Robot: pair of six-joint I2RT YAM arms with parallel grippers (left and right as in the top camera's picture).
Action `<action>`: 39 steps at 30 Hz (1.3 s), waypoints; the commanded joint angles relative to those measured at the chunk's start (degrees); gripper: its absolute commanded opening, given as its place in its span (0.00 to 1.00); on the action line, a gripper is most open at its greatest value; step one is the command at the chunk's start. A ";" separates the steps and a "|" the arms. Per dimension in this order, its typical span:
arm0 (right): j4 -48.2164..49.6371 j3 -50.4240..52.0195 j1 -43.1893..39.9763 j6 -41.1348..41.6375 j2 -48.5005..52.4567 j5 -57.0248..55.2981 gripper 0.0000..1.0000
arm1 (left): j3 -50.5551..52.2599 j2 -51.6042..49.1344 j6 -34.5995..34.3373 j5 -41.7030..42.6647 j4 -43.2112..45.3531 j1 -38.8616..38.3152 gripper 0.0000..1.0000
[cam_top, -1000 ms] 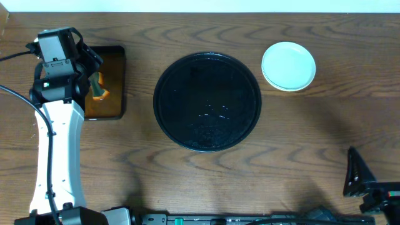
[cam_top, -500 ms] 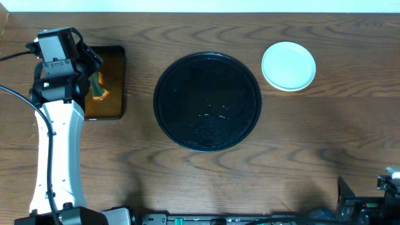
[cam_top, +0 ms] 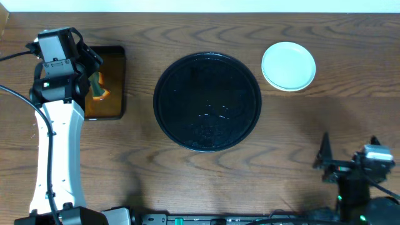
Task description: Clean dirty plates on tray and stack at the side
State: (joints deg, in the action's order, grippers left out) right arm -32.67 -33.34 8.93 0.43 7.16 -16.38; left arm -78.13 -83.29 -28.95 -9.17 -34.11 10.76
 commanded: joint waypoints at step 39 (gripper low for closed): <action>28.37 33.03 -13.05 -4.17 -6.51 17.35 0.99 | 0.24 -0.31 -0.72 -0.26 0.02 -0.07 0.80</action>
State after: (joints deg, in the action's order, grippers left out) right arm -3.79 -0.38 -3.68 -2.81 0.84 -3.51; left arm -78.13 -83.29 -28.95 -9.15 -34.11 10.76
